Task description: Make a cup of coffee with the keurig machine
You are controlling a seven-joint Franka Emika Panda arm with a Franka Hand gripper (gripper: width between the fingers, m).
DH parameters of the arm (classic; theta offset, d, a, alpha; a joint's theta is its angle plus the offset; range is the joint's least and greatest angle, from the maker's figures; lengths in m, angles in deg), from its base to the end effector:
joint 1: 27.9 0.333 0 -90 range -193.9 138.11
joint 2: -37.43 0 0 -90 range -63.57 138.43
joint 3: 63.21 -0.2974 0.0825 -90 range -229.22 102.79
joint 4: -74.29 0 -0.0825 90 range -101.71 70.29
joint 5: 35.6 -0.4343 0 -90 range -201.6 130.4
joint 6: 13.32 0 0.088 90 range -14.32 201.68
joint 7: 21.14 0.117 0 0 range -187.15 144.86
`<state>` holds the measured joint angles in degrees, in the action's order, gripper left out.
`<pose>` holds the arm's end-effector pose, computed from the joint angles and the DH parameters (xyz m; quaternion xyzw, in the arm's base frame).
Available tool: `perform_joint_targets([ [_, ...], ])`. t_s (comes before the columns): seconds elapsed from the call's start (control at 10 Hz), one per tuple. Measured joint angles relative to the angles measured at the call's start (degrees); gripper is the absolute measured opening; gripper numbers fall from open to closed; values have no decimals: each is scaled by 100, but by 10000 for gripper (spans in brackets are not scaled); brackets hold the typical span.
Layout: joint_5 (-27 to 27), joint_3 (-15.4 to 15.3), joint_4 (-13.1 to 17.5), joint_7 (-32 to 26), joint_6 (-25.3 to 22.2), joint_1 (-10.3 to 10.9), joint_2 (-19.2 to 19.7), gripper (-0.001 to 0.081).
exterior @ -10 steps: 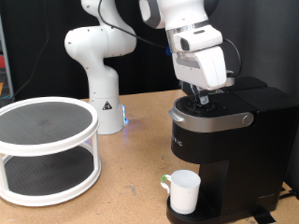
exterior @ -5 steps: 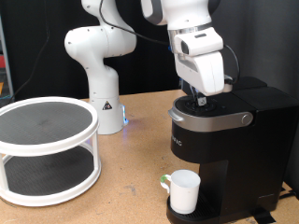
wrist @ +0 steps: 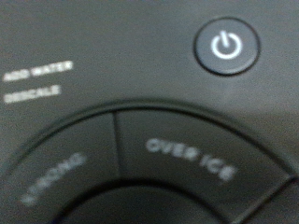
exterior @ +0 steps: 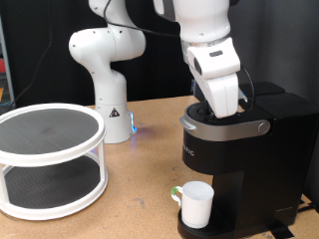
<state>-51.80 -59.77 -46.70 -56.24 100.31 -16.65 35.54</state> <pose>0.5621 0.0973 0.3715 -0.9431 -0.3035 0.0160 0.1348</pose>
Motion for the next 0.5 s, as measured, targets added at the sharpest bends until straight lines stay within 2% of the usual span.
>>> perform_joint_targets([
  [0.2, -32, 70, 318, -82, -554, -10, 211, 1],
  [0.5, -31, 75, 365, -92, -552, -10, 255, 1],
])
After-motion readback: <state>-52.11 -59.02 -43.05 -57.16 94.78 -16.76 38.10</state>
